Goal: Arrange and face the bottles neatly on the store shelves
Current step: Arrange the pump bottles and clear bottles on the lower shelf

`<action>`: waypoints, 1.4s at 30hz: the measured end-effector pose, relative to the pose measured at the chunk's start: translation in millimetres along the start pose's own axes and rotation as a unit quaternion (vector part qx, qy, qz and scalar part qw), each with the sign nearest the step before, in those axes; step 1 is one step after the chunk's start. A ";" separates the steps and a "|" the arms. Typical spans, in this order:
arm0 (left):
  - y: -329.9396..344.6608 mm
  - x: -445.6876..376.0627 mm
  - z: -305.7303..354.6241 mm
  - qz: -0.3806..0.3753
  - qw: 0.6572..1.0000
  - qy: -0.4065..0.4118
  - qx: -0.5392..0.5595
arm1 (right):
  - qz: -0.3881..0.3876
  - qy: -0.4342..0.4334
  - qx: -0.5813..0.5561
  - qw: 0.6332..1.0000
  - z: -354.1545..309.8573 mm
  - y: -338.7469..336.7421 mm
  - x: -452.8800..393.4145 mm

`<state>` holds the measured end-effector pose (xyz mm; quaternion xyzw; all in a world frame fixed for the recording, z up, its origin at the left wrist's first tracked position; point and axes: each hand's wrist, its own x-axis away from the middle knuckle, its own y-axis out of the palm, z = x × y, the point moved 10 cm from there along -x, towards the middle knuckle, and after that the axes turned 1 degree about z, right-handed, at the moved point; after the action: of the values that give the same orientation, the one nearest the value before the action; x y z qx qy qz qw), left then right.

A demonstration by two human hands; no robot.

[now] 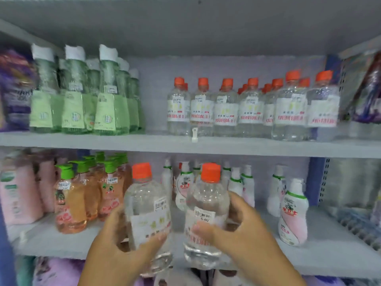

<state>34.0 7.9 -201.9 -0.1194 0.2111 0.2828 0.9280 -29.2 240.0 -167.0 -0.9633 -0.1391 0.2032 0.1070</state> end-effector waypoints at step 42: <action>202.1 -171.6 163.3 -0.116 0.980 0.085 -0.136 | 0.332 -0.170 0.494 0.786 -104.4 -174.2 -126.7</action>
<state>-158.2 146.1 0.4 -0.2919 0.2331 0.1887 0.9082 -135.6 348.4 18.0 -0.7156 0.2923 0.4279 0.4684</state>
